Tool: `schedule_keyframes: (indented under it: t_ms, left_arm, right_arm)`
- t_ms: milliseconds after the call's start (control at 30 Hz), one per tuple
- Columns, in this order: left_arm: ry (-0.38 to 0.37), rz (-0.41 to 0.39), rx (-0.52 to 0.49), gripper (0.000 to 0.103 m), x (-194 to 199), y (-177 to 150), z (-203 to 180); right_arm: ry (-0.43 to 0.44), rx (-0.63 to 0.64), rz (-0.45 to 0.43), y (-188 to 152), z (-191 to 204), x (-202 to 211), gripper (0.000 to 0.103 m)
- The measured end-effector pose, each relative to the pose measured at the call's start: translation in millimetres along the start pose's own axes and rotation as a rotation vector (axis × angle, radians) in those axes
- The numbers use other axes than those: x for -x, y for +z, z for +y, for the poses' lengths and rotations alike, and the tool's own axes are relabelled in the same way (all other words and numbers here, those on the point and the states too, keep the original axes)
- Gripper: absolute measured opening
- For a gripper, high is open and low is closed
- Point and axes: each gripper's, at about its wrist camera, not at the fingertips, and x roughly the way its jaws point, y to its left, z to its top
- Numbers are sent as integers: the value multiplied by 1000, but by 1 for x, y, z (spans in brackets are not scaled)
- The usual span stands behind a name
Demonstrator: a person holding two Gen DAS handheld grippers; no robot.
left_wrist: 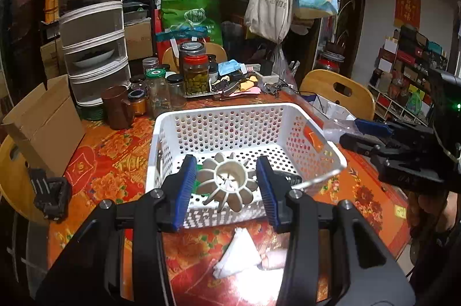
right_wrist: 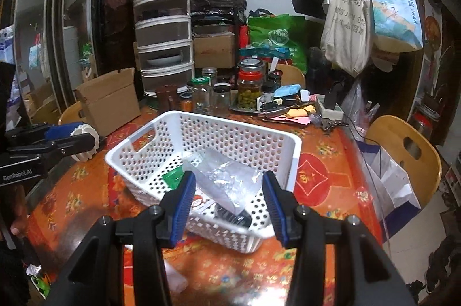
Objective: Organize soft objects
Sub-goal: 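Lift the cup and bag and carry both over the white basket, then open the left tool to drop the cup while the right tool releases the bag into the basket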
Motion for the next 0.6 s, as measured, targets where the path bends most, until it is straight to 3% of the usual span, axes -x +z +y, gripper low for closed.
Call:
schedule_keyframes:
  t_ms: [300,600]
  left_arm:
    - [6,158,23,40,-90,27,-1]
    - [51,283,59,40,-169,16,12]
  right_arm:
    - [-29,3,133,18,-7,-61,48]
    - [-73,16,295,8,-7,-130,48]
